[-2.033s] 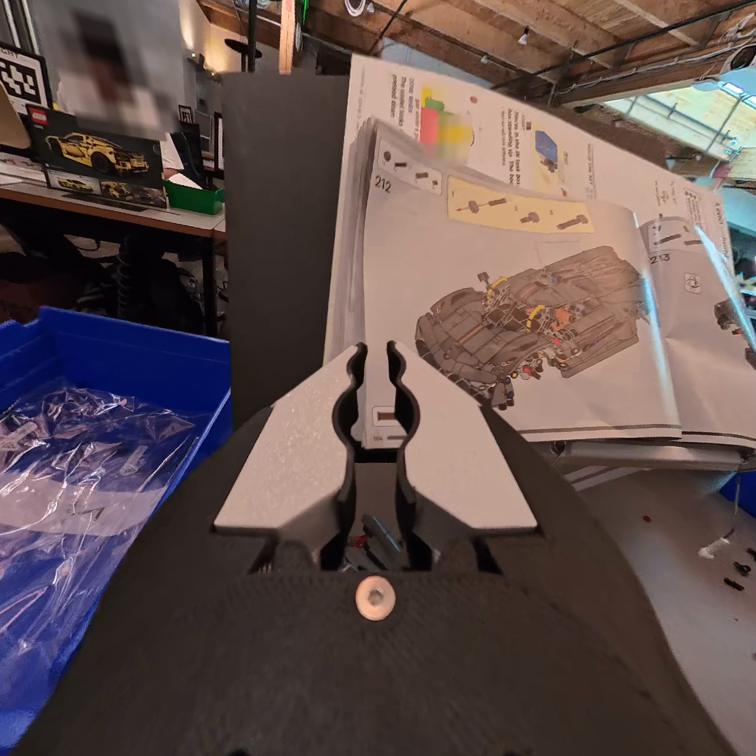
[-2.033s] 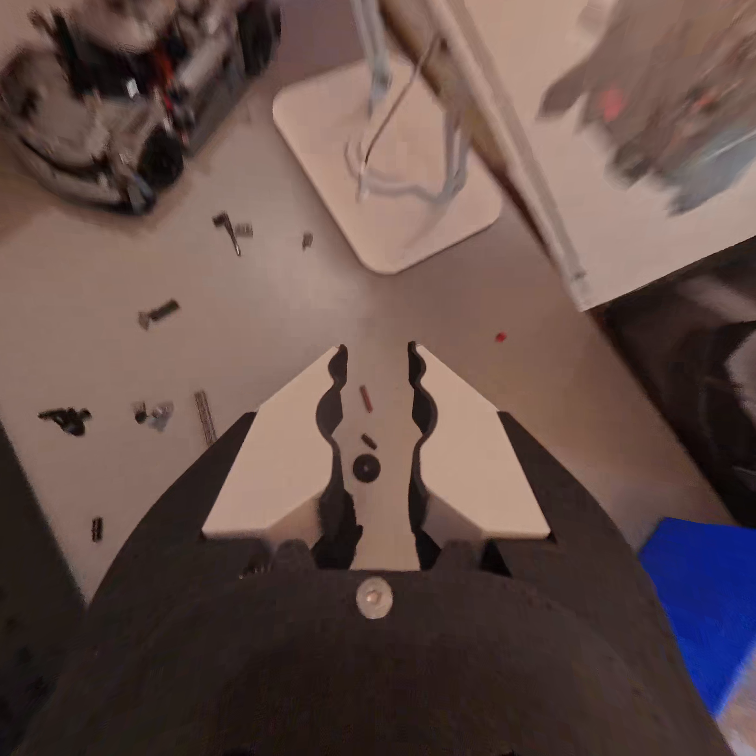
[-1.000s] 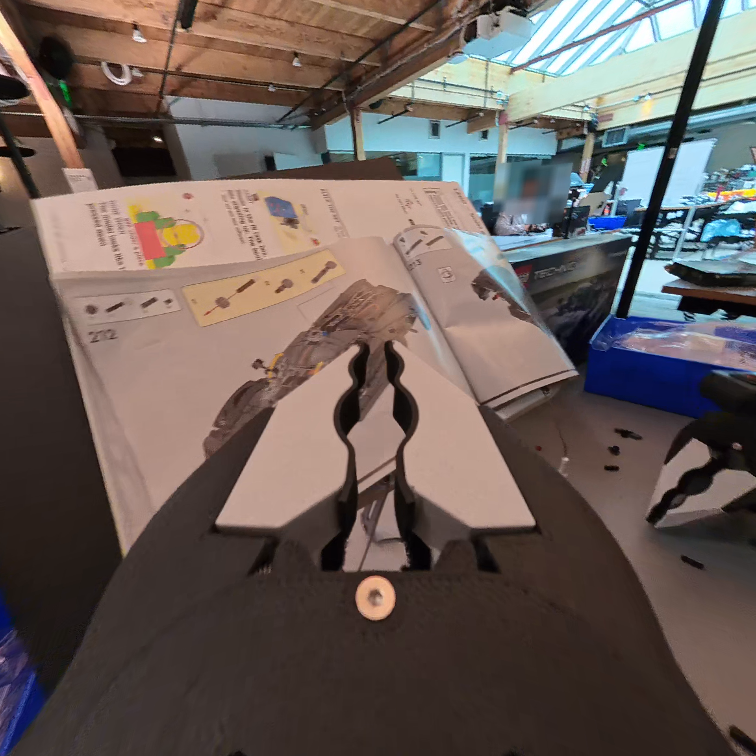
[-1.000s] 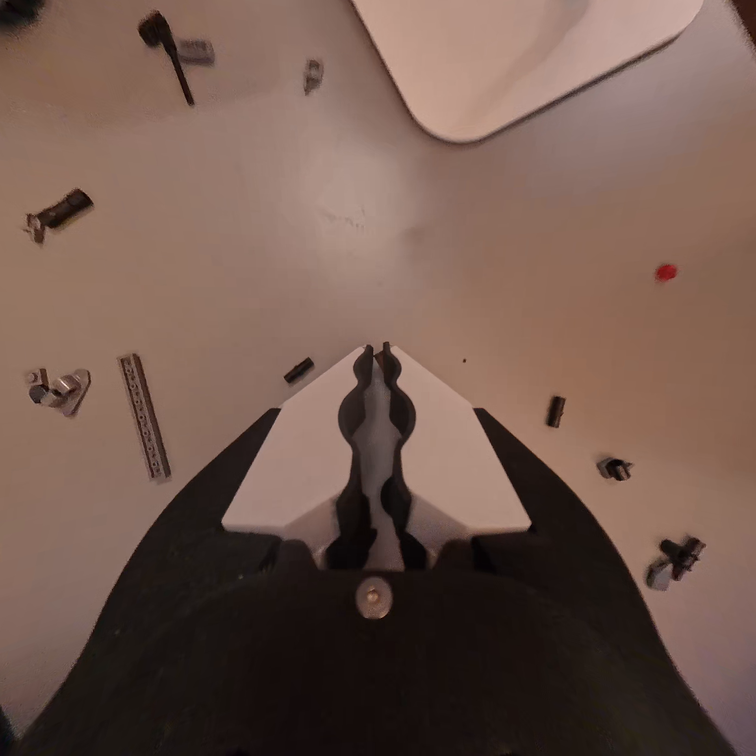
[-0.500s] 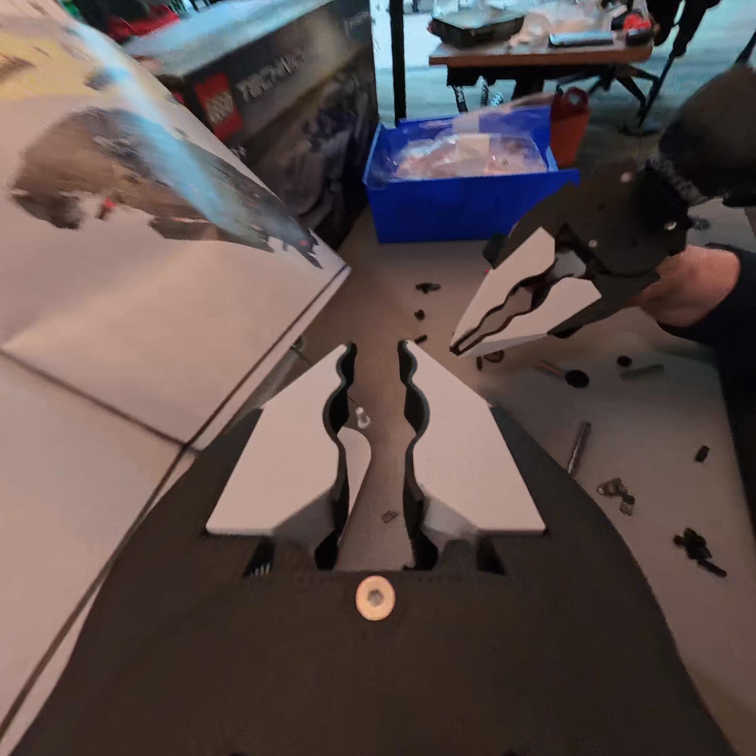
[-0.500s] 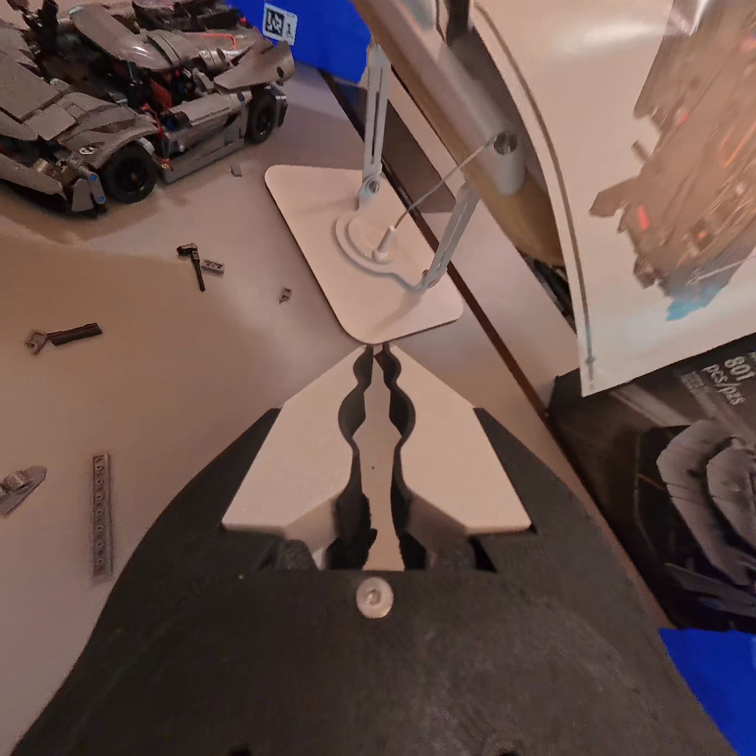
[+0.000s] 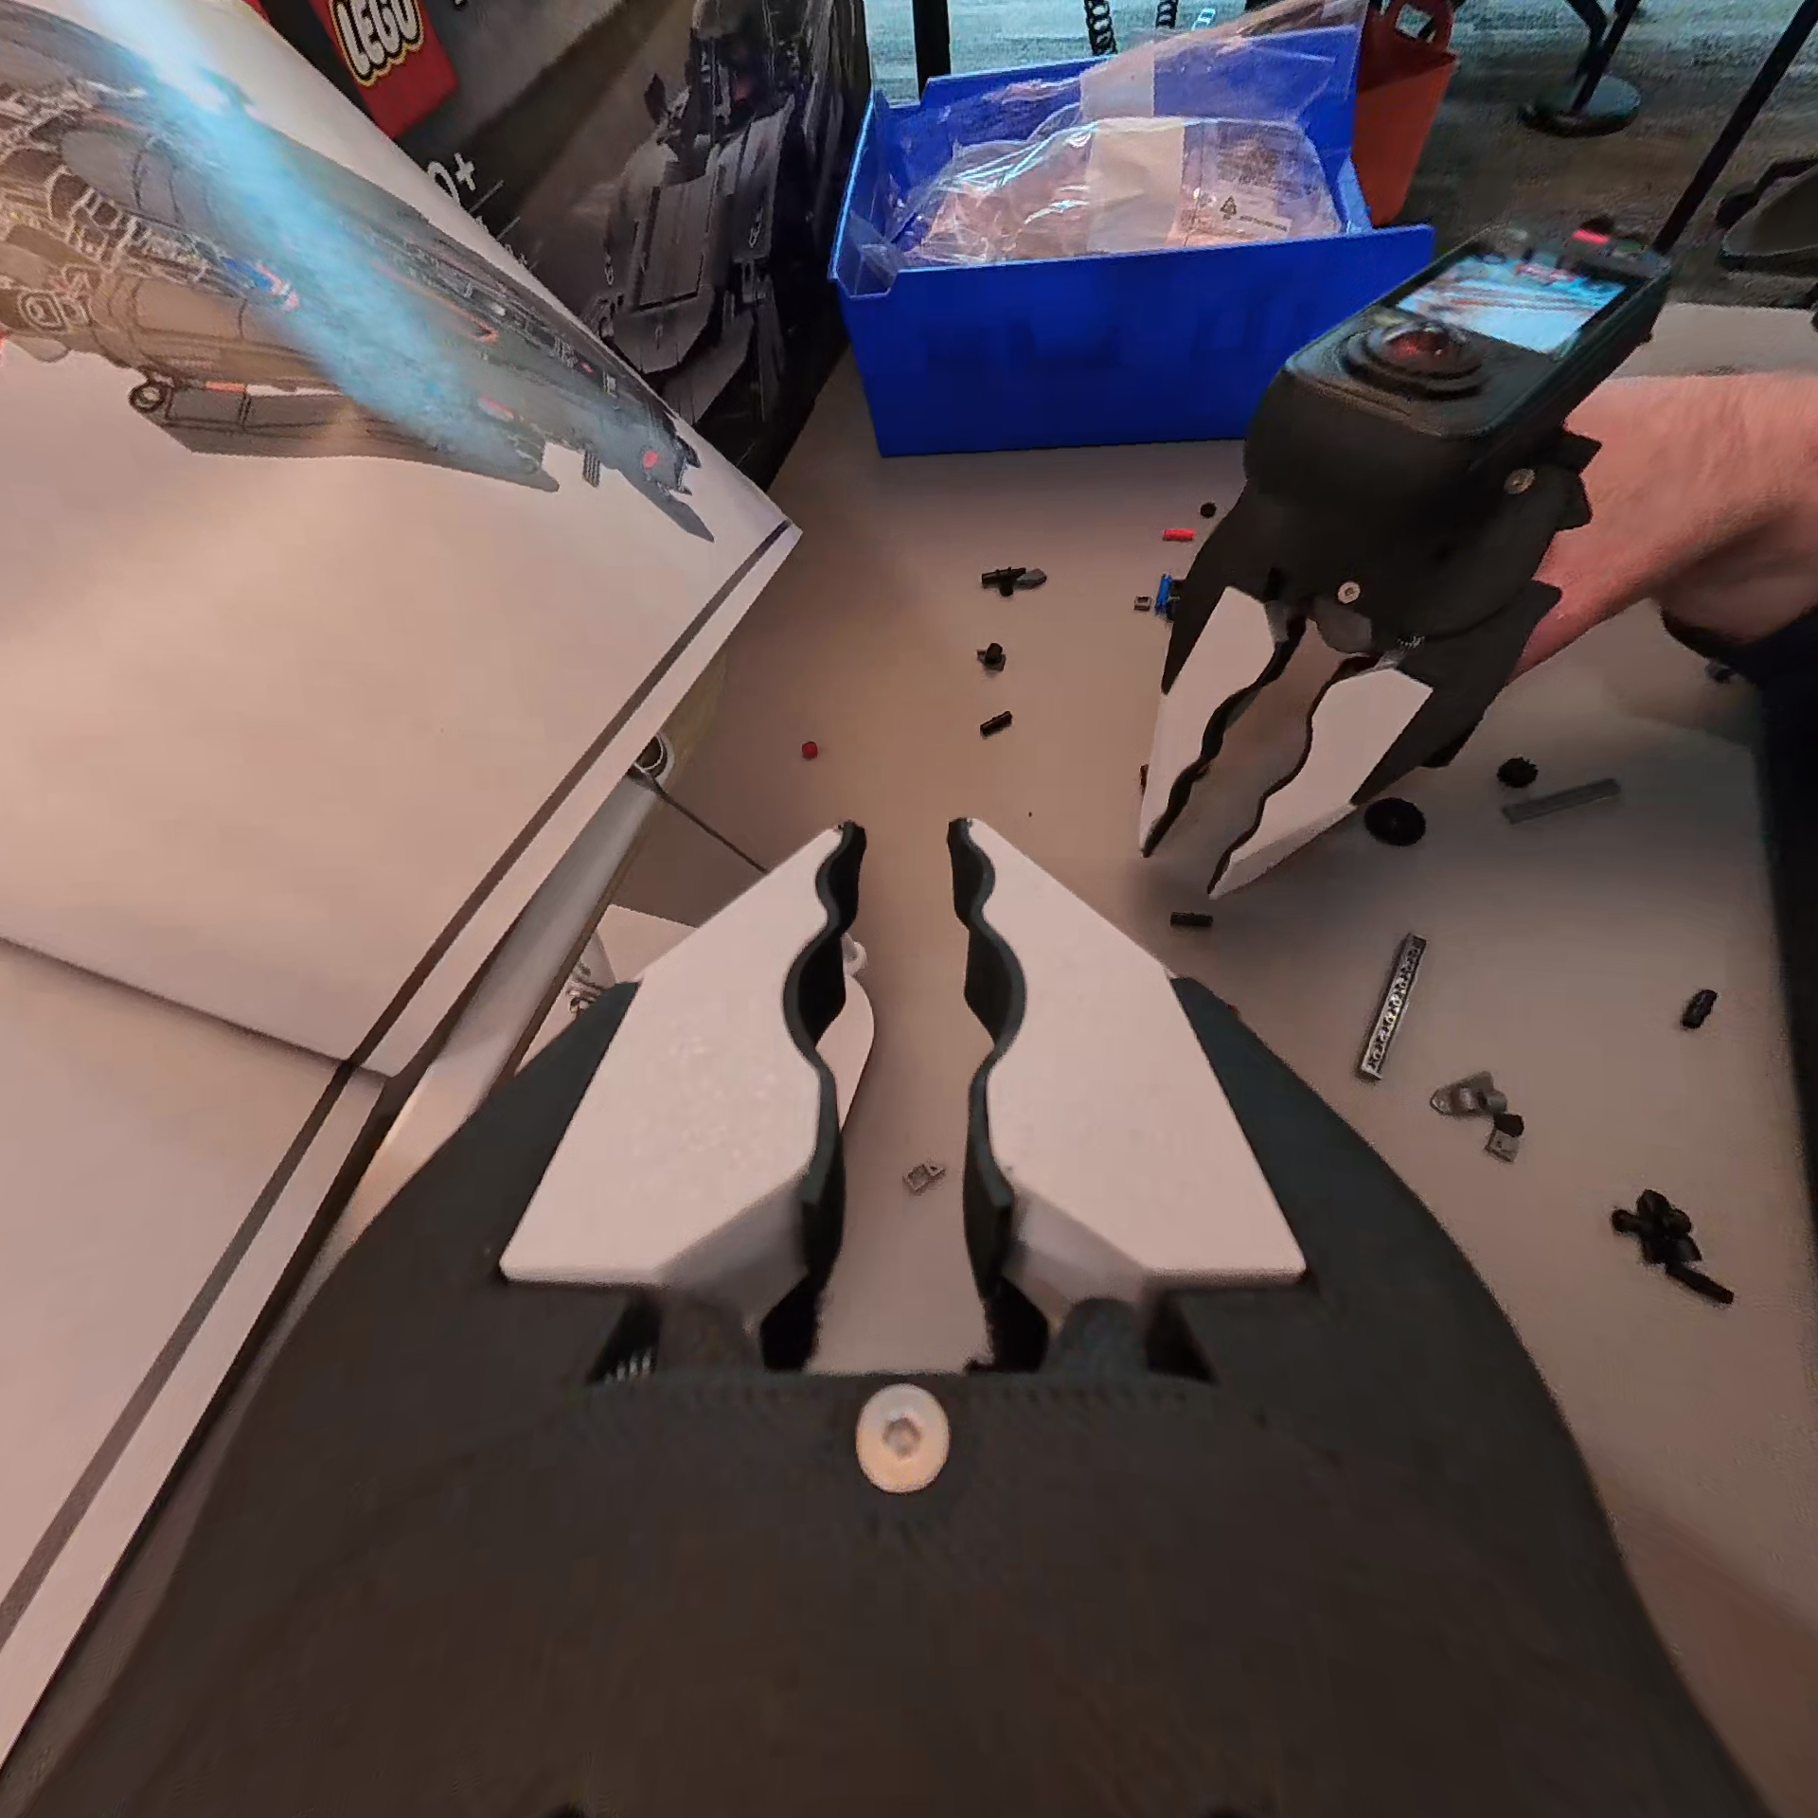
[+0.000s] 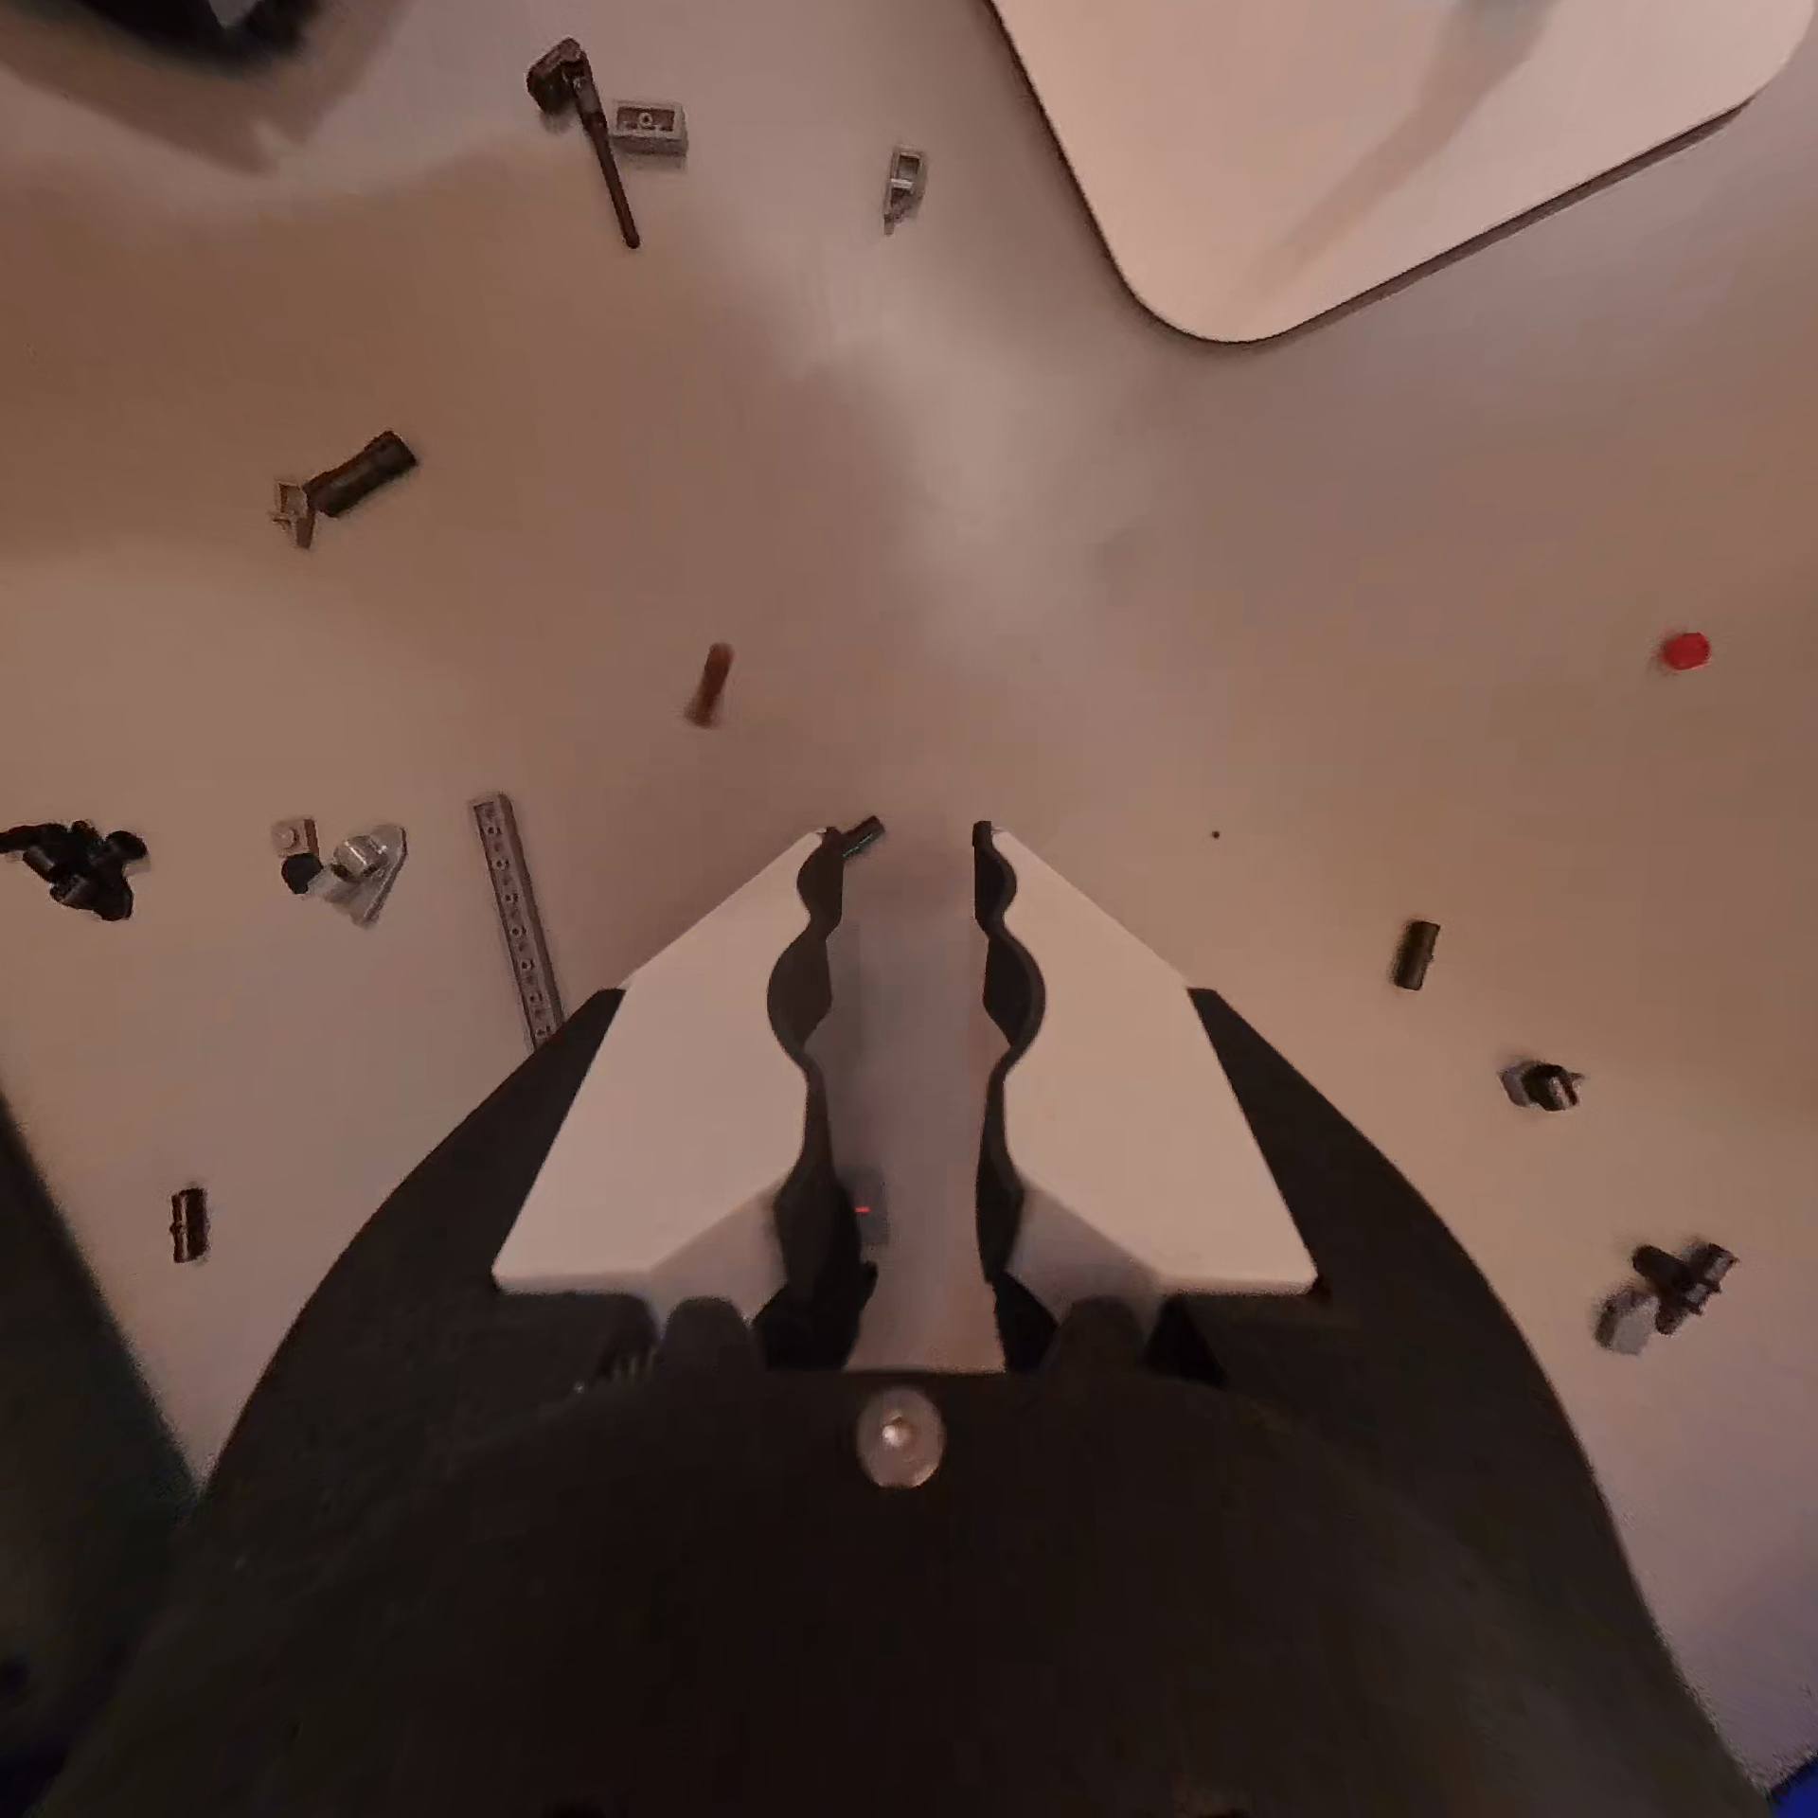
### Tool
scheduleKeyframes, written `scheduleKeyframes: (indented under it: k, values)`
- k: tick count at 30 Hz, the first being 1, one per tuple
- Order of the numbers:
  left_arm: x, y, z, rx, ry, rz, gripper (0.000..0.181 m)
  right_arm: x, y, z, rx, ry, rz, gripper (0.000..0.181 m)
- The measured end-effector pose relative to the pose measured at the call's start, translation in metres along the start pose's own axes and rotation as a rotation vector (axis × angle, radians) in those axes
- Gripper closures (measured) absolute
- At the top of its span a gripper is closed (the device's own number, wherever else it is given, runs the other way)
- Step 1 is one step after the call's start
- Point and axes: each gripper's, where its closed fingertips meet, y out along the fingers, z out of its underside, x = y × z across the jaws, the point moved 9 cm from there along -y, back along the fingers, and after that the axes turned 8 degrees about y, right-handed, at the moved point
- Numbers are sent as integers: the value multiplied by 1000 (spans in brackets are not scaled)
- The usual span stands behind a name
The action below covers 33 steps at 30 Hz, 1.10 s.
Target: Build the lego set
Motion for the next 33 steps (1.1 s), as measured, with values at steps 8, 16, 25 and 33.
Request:
scheduleKeyframes:
  k: [8, 16, 25, 33]
  values:
    - [-3, 3, 1, 45, 18, 10, 165, 48, 14, -22, -63, -179, -170, 152]
    - [-1, -3, 2, 52, 19, -3, 165, 63, 34, -9, 106, -286, -201, 152]
    - [-2, -7, 1, 58, 27, -11, 165, 68, 38, -7, 118, -327, -228, 180]
    - [-5, 1, 3, 74, 16, 33, 165, 61, 30, -16, 11, -344, -161, 180]
